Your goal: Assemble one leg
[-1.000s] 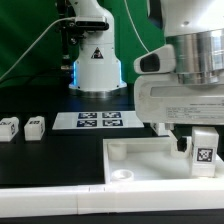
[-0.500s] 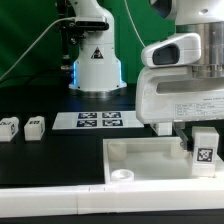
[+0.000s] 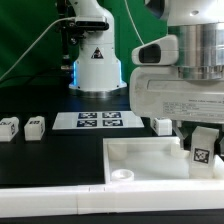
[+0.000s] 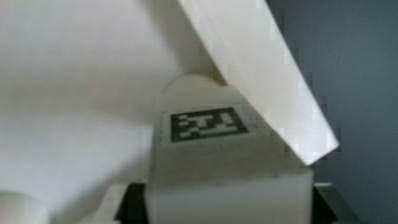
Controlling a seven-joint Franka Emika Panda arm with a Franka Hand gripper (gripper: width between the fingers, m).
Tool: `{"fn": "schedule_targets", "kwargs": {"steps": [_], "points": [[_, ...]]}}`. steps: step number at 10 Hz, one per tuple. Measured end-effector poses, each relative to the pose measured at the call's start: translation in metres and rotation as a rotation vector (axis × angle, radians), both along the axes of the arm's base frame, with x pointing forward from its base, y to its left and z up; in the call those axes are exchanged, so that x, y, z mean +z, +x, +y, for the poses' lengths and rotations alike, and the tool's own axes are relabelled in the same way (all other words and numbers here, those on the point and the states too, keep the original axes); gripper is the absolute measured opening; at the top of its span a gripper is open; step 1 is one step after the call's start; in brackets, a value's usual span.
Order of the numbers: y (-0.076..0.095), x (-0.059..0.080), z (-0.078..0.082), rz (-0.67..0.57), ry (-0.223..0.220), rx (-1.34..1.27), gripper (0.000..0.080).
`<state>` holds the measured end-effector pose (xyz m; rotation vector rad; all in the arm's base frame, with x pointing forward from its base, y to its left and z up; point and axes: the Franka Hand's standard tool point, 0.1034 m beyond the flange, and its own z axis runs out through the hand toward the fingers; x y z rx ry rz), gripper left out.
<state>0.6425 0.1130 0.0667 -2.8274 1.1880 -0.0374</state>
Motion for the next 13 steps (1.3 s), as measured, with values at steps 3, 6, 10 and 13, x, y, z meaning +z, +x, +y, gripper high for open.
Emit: {"fn": "schedule_targets", "kwargs": {"steps": [3, 6, 10, 13], "points": [[-0.007, -0.001, 0.001, 0.042, 0.029, -0.537, 0.0307], [-0.011, -0.006, 0.008, 0.08, 0.107, -0.978, 0.0297], [-0.013, -0.006, 0.01, 0.053, 0.098, -0.883, 0.0464], [-0.016, -0.008, 0.017, 0.008, 0.068, -0.338, 0.0636]]}}
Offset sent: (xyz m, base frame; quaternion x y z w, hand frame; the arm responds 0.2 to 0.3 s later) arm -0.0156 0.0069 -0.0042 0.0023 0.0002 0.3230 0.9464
